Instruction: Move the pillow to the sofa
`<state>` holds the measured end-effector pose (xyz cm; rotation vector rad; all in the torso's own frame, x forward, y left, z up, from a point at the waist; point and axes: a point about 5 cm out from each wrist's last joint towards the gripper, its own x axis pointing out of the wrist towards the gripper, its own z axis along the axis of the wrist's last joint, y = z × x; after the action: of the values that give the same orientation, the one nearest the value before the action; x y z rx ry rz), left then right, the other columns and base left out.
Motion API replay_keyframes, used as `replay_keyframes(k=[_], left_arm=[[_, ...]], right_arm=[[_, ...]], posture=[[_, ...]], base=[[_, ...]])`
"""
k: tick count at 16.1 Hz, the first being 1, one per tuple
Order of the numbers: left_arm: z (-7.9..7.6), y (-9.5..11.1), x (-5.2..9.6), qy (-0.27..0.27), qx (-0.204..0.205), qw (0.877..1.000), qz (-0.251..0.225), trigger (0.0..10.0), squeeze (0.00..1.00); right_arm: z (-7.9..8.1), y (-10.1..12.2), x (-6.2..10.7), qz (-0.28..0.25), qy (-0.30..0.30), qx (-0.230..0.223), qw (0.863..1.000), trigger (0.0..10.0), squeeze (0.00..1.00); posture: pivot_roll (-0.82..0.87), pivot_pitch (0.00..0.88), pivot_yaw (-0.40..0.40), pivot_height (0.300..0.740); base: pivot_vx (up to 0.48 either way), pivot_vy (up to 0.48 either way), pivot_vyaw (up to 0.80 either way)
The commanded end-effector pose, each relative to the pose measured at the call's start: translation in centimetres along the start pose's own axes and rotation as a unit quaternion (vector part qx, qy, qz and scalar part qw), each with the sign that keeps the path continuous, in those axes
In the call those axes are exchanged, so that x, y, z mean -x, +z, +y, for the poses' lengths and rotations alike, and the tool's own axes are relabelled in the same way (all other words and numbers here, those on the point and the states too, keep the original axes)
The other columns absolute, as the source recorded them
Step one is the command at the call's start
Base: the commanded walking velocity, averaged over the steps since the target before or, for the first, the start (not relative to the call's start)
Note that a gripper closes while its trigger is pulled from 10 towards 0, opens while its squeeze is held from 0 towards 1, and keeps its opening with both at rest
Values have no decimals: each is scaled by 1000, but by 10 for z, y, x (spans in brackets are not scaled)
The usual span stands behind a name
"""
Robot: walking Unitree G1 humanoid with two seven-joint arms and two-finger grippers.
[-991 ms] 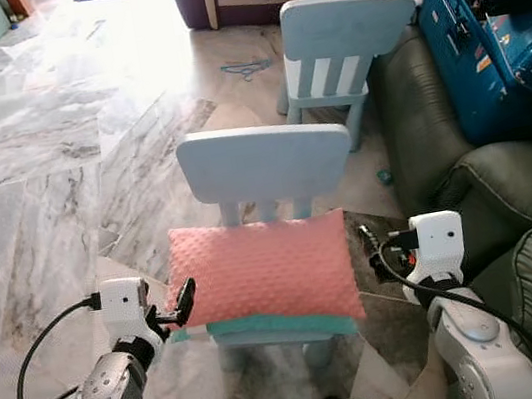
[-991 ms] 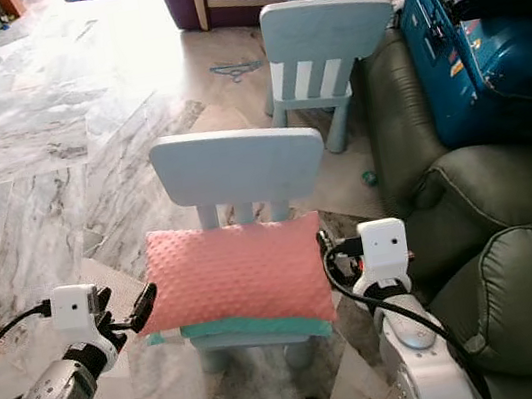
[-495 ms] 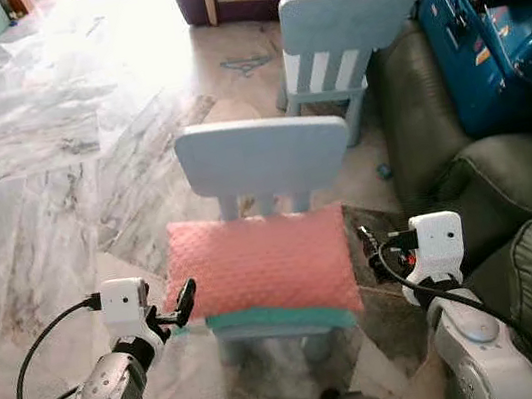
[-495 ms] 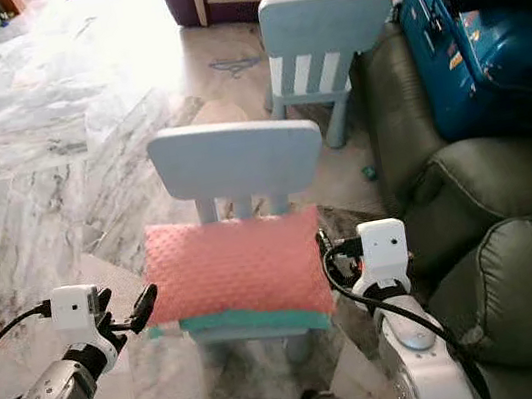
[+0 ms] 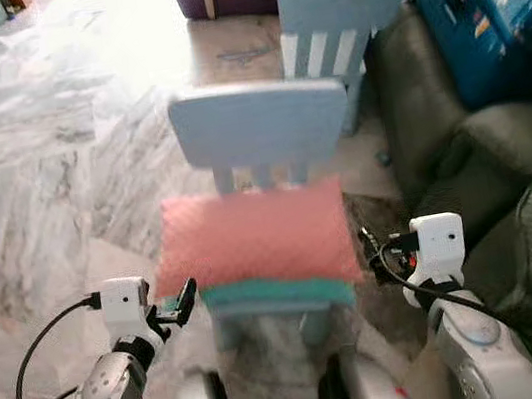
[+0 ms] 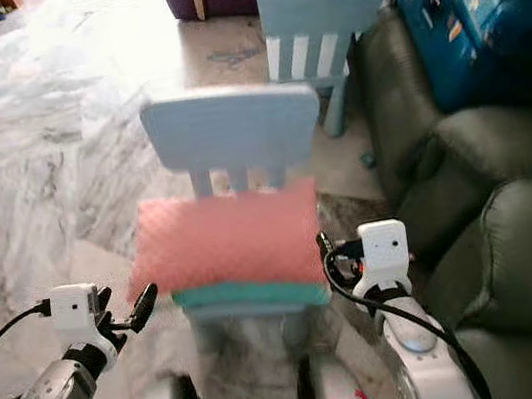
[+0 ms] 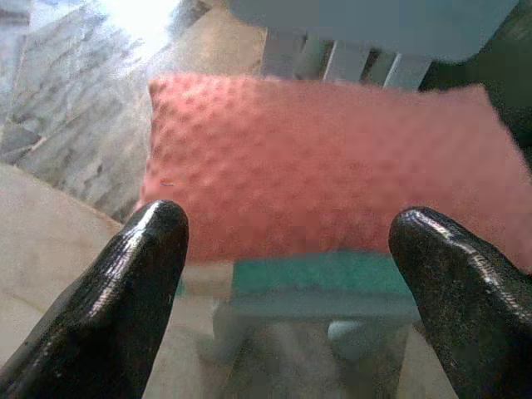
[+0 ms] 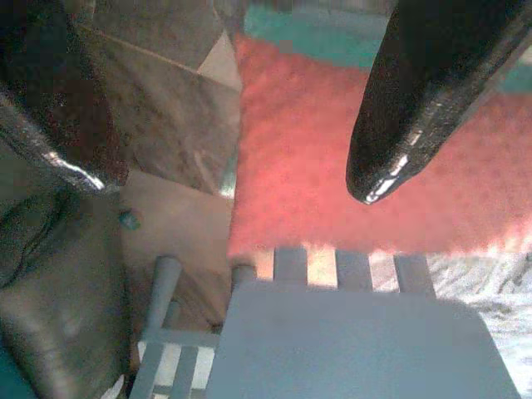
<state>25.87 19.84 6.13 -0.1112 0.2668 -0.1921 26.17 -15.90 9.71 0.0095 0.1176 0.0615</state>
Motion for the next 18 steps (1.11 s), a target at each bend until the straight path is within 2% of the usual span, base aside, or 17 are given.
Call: replay_keyframes(k=[1, 18], left_arm=[[0, -5, 3, 2, 0, 1000, 13, 10000, 0], [3, -4, 2, 11, -5, 1000, 14, 10000, 0]], right_arm=[[-1, -2, 3, 5, 1, -1, 1000, 10000, 0], [-2, 1, 2, 1, -2, -2, 1000, 10000, 0]], posture=[[-59, 254, -27, 579], [-62, 259, -27, 571]], base=[[0, 0, 0], [0, 0, 0]])
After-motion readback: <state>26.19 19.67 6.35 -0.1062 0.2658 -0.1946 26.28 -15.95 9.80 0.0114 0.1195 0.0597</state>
